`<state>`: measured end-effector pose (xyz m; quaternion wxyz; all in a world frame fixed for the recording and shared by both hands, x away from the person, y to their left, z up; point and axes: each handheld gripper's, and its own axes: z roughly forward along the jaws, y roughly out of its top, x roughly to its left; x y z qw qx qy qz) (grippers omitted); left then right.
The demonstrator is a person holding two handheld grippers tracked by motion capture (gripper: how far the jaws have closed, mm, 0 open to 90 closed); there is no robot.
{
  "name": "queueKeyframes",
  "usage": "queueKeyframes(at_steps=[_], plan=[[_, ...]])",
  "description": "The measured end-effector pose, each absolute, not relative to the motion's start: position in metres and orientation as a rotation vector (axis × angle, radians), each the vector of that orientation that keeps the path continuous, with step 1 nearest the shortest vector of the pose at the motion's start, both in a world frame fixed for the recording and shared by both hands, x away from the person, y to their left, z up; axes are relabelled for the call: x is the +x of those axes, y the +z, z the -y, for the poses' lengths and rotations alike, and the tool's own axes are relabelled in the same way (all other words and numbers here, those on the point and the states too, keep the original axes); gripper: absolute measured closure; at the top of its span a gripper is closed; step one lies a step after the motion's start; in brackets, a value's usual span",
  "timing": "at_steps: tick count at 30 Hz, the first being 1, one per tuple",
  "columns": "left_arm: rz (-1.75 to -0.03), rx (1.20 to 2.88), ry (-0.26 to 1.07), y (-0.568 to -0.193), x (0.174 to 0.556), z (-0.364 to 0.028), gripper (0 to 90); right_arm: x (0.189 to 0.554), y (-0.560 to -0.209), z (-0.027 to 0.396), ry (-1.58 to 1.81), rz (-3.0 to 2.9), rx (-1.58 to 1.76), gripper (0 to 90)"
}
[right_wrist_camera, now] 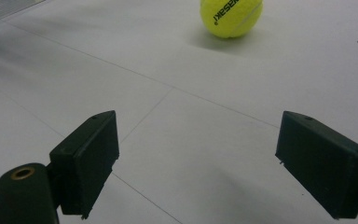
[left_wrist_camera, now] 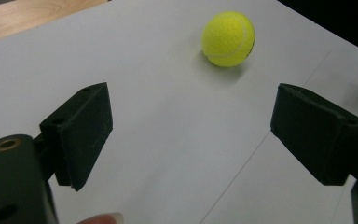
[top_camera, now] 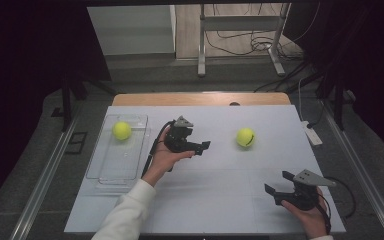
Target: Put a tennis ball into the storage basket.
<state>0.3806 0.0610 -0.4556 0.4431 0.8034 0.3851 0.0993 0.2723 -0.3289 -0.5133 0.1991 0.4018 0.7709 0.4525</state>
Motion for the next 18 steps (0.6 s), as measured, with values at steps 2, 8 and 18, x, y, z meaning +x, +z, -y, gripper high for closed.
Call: queueKeyframes(at_steps=[2, 8, 18], plan=[[-0.952, 1.992, 0.248, -0.455, 0.381, -0.059, 14.1, 0.272, -0.513, 0.329, 1.264, -2.156, 1.123, 13.2], [-0.947, 2.003, 0.246, -0.456, 0.383, -0.053, 14.0, 0.272, -0.513, 0.329, 1.269, -2.155, 1.122, 13.2], [-0.933, 2.016, 0.235, -0.454, 0.386, -0.042, 13.8, 0.273, -0.513, 0.329, 1.269, -2.154, 1.123, 13.2]])
